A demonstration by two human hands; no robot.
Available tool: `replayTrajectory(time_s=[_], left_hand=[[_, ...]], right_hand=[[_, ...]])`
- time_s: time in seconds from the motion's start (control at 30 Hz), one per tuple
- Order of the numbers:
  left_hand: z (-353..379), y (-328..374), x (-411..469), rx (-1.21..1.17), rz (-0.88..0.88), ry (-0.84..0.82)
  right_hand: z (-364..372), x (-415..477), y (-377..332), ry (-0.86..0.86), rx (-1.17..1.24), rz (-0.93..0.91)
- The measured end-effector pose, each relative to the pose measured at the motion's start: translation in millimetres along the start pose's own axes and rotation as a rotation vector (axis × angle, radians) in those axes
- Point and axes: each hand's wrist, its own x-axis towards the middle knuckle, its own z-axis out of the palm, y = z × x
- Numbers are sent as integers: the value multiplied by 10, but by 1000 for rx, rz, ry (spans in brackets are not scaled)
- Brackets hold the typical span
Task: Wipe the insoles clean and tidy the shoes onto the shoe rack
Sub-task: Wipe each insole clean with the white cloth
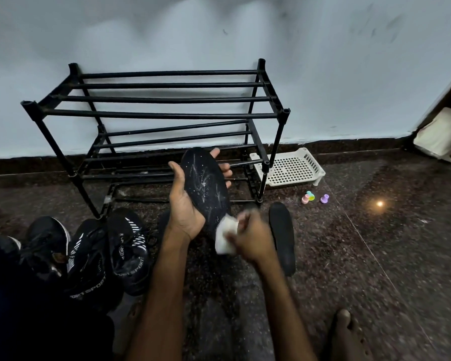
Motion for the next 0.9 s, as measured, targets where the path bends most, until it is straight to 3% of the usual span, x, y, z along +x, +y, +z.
replayTrajectory(time_s=[0.07, 0.17, 0.33, 0.43, 0.47, 0.57, 0.6, 0.77, 0.9], left_hand=[[-45, 62, 16, -6, 21, 11], [-98, 108, 19, 3, 32, 3], [-163, 46, -33, -18, 15, 4], [-145, 45, -37, -9, -5, 23], [-137, 58, -36, -11, -10, 30], [-108, 126, -39, -4, -7, 33], [-119, 133, -39, -7, -6, 22], [-227, -8, -73, 21, -44, 14], [-162, -57, -58, 22, -88, 52]], right_hand=[[114, -86, 369, -122, -285, 127], [44, -78, 592, -227, -303, 170], [-408, 21, 121, -154, 420, -23], [-269, 24, 57, -247, 633, 74], [-133, 13, 147, -228, 505, 131], [222, -123, 561, -204, -302, 179], [252, -170, 668, -210, -400, 192], [-74, 30, 568, -159, -84, 78], [-417, 136, -92, -148, 580, -94]])
